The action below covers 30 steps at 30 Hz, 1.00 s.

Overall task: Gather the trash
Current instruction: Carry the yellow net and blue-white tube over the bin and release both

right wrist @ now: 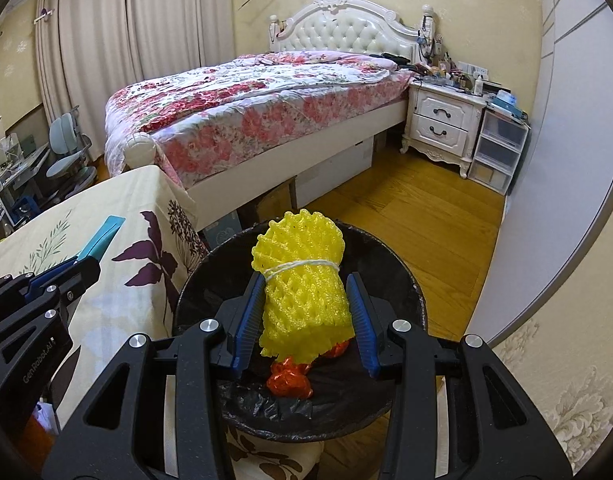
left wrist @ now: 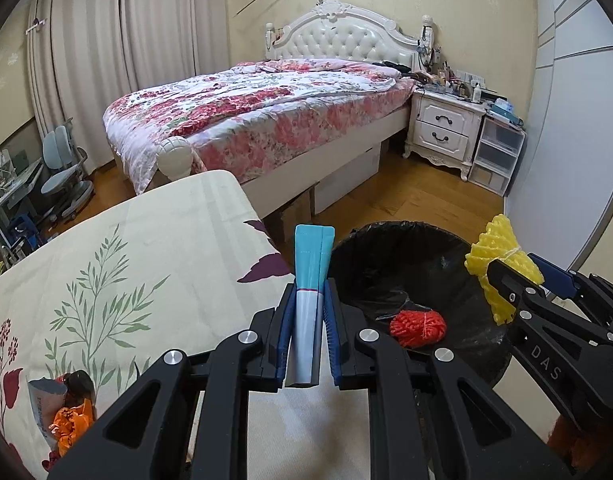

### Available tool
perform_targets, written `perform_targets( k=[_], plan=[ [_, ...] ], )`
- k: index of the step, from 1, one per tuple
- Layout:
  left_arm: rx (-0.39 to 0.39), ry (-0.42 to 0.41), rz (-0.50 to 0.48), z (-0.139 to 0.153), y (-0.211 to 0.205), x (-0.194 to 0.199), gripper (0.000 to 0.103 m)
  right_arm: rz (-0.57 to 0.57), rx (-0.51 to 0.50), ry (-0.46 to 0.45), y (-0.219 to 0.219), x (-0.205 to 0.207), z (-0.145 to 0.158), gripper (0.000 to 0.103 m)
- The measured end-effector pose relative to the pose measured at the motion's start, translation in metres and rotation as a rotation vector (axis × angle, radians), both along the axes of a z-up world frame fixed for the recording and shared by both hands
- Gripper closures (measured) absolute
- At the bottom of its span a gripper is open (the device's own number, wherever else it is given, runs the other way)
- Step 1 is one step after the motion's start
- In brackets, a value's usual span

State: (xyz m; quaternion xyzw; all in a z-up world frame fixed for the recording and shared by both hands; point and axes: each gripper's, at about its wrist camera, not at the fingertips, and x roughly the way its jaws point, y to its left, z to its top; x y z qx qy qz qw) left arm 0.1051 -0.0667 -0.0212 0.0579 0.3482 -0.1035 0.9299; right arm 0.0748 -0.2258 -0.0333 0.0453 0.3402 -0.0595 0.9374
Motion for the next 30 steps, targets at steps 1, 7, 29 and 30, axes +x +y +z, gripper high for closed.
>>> perform_targets(
  k=[1,7,29,30],
  plan=[
    [-0.001,0.001,-0.002,0.0,-0.002,0.002,0.086,-0.004,0.003,0.001,-0.002,0.001,0.0,0.062],
    [0.005,0.008,-0.013,-0.004,-0.015,0.011,0.086,-0.028,0.015,0.012,-0.013,0.009,-0.006,0.062],
    [0.045,-0.016,-0.014,-0.001,-0.024,0.009,0.025,-0.081,0.0,0.02,-0.025,0.011,-0.009,0.045],
    [0.044,-0.016,-0.013,-0.001,-0.024,0.009,0.024,-0.08,-0.001,0.019,-0.025,0.01,-0.009,0.045]
  ],
)
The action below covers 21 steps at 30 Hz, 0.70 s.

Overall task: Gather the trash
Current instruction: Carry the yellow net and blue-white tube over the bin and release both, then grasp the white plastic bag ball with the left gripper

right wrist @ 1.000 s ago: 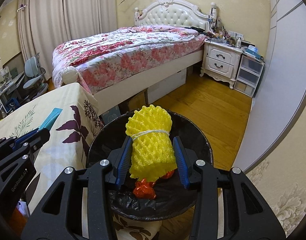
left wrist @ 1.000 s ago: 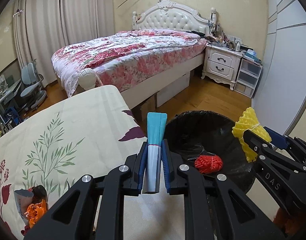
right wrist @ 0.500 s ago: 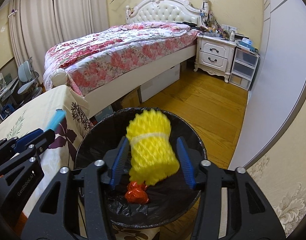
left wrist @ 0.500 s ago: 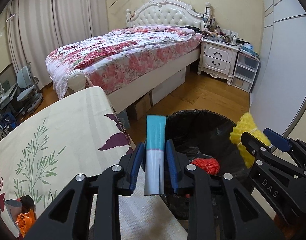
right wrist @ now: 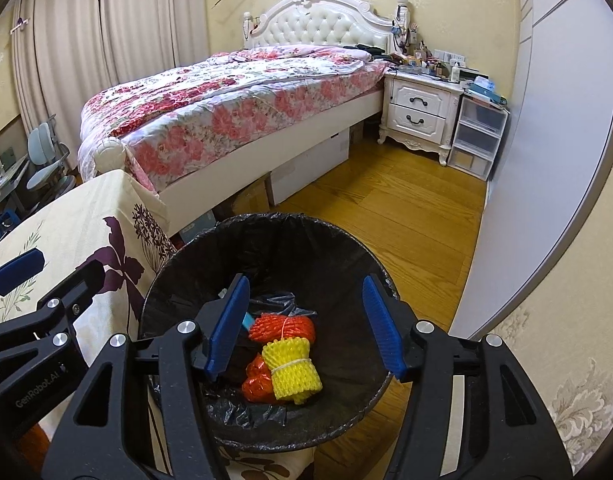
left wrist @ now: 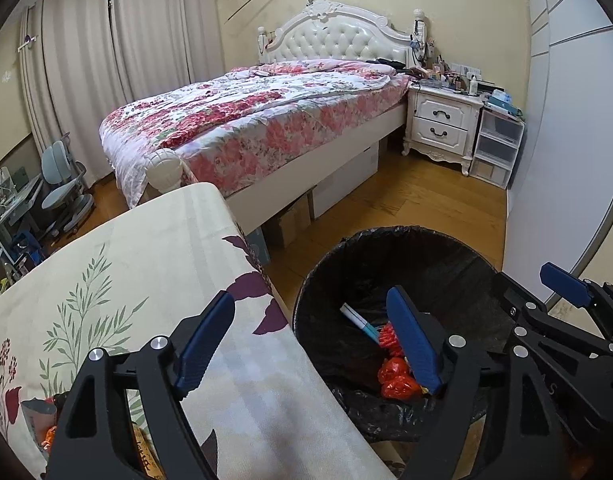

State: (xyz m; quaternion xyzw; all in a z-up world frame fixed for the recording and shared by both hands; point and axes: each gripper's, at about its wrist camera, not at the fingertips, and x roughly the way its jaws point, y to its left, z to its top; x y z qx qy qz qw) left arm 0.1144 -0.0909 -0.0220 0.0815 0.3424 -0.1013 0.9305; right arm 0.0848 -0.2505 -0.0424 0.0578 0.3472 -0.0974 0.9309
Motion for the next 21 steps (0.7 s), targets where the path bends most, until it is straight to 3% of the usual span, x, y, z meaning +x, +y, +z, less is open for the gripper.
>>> perform_targets(
  k=[9,21],
  plan=[
    [-0.013,0.001,0.032,0.011,0.021,-0.019,0.022,0.024,-0.001,-0.007,0.016,-0.018,0.006,0.043],
    [-0.018,0.019,0.128,0.018,0.083,-0.063,0.022,0.109,0.0,-0.006,0.054,-0.051,0.016,0.043]
  ],
)
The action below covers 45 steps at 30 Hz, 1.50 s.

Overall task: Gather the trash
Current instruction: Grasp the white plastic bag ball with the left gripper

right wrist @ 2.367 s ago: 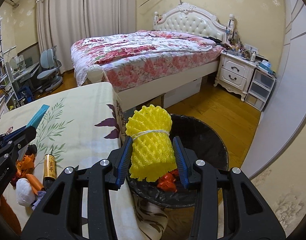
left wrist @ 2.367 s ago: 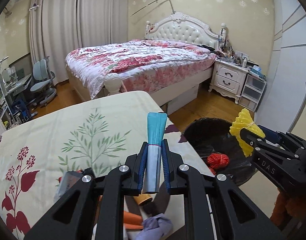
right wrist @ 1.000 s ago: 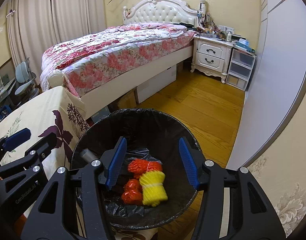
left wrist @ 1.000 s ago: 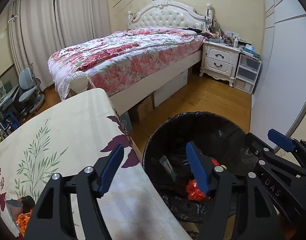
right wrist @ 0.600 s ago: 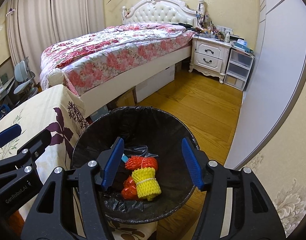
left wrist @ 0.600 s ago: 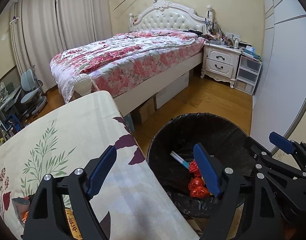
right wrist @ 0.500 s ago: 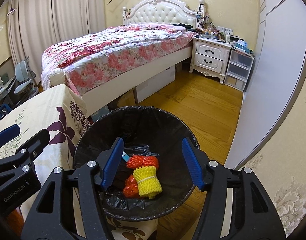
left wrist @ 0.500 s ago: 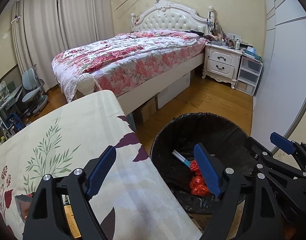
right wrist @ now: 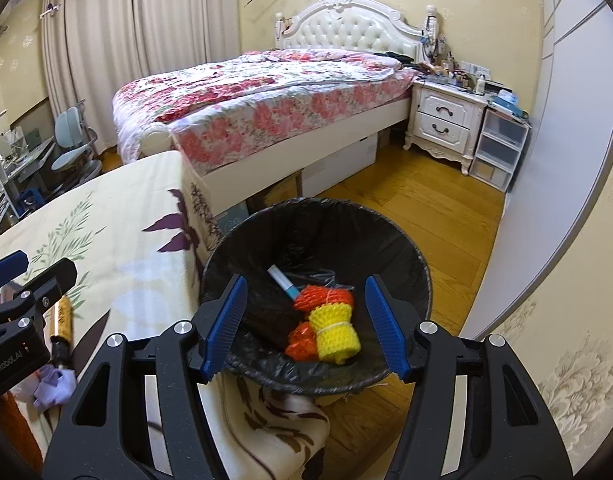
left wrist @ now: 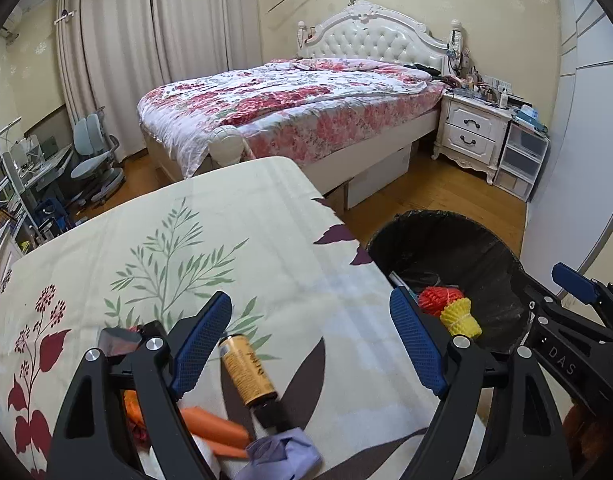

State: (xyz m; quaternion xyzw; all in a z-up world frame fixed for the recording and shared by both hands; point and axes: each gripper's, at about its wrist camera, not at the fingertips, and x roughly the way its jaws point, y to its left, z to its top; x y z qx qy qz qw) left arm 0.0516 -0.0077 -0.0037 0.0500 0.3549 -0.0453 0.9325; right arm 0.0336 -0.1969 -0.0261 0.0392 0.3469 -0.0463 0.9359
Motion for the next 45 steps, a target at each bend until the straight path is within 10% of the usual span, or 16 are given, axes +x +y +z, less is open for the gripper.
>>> perform_targets(
  k=[25,35,45],
  plan=[
    [0.044,0.052,0.132,-0.031,0.083,-0.08,0.023,0.184,-0.003,0.043,0.074,-0.067,-0.013,0.043],
    [0.011,0.11,0.074,-0.046,0.088,-0.075,0.058,0.209,-0.009,0.057,0.087,-0.066,-0.018,0.043],
    [0.018,0.075,0.054,-0.035,0.09,-0.089,0.063,0.251,-0.013,0.058,0.104,-0.066,-0.016,0.043]
  ],
)
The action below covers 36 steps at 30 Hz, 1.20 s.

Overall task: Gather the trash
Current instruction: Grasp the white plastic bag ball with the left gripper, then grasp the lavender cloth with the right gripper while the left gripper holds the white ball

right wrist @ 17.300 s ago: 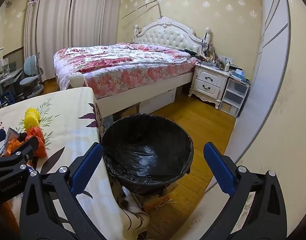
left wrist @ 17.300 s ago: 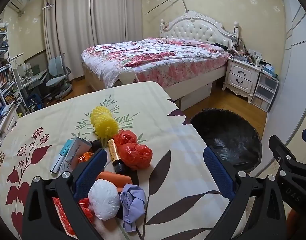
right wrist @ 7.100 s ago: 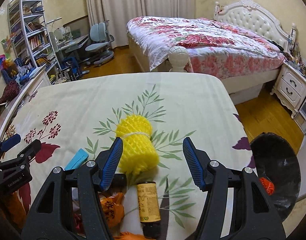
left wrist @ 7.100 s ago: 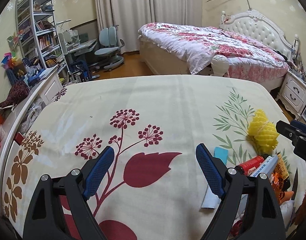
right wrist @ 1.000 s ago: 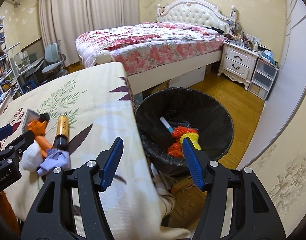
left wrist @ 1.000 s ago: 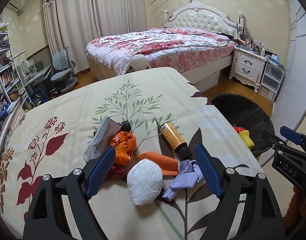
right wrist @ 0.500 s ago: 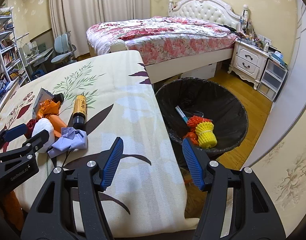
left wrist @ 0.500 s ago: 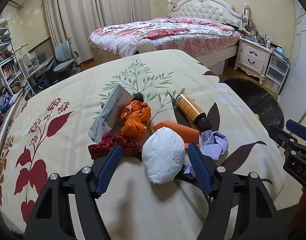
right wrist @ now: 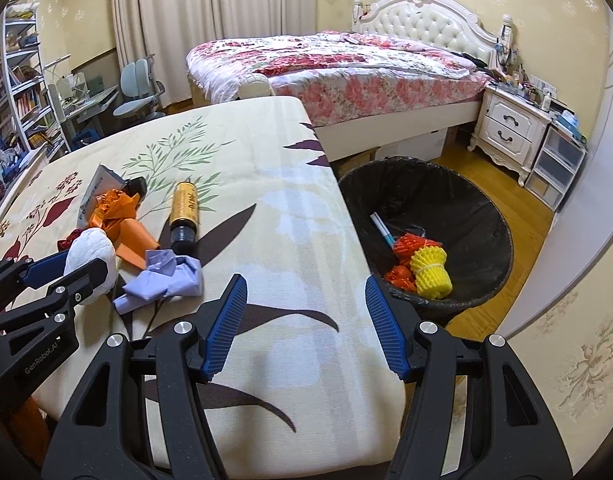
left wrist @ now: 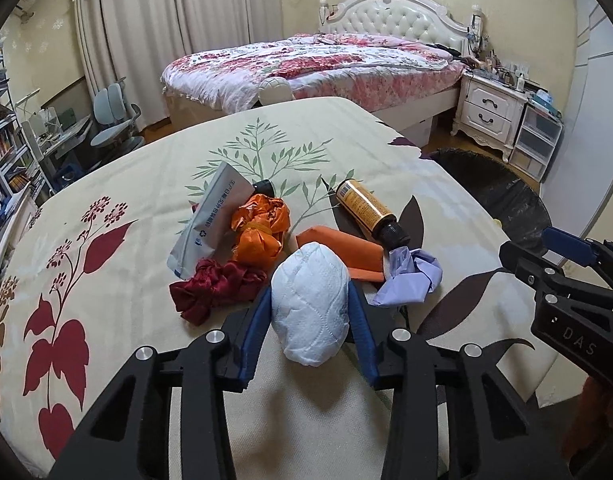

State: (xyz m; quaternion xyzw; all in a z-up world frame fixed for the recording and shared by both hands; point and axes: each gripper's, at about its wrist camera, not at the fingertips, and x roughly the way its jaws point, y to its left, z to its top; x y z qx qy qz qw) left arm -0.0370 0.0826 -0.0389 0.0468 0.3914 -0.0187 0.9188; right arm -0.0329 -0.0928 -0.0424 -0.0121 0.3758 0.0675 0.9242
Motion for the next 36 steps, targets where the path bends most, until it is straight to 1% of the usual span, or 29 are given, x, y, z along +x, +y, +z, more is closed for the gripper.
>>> perform_targets(
  k=[8,9,10,11,13,18,26,27,29,31,33,34,35,36],
  plan=[
    [0.002,-0.019,0.05,0.008,0.025,-0.004,0.063,0.087,0.006,0.009,0.032,-0.001,0.002,0.042],
    [0.001,-0.019,0.056,0.008,0.029,-0.003,0.063,0.099,0.01,0.013,0.036,-0.001,0.002,0.04],
    [0.002,-0.022,0.065,0.009,0.033,-0.003,0.063,0.115,0.014,0.016,0.042,-0.001,0.001,0.033],
    [0.003,-0.025,0.072,0.009,0.036,-0.004,0.063,0.126,0.015,0.017,0.046,-0.002,0.0,0.029],
    [0.008,-0.029,0.087,0.009,0.042,-0.005,0.063,0.146,0.012,0.022,0.056,-0.001,-0.001,0.029],
    [-0.009,-0.016,0.108,0.004,0.055,-0.006,0.063,0.184,0.009,0.045,0.075,0.003,-0.008,0.028],
    [-0.032,-0.002,0.115,-0.003,0.06,-0.007,0.063,0.2,0.006,0.082,0.085,0.004,-0.019,0.028],
    [-0.033,-0.003,0.115,-0.003,0.06,-0.008,0.063,0.201,0.006,0.084,0.084,0.003,-0.019,0.03],
    [-0.035,-0.003,0.115,-0.003,0.06,-0.007,0.063,0.202,0.007,0.094,0.083,0.002,-0.02,0.044],
    [-0.038,-0.004,0.113,-0.003,0.06,-0.008,0.063,0.204,-0.001,0.093,0.083,0.001,-0.02,0.048],
    [-0.038,-0.004,0.113,-0.003,0.059,-0.007,0.063,0.207,-0.004,0.093,0.084,0.0,-0.019,0.055],
    [-0.039,-0.003,0.113,-0.003,0.059,-0.007,0.063,0.21,-0.003,0.091,0.084,-0.001,-0.019,0.062],
    [-0.04,-0.004,0.113,-0.003,0.059,-0.008,0.063,0.213,-0.001,0.092,0.083,-0.001,-0.019,0.066],
    [-0.041,-0.006,0.112,-0.002,0.059,-0.008,0.063,0.214,-0.003,0.092,0.083,-0.001,-0.019,0.066]
  ],
)
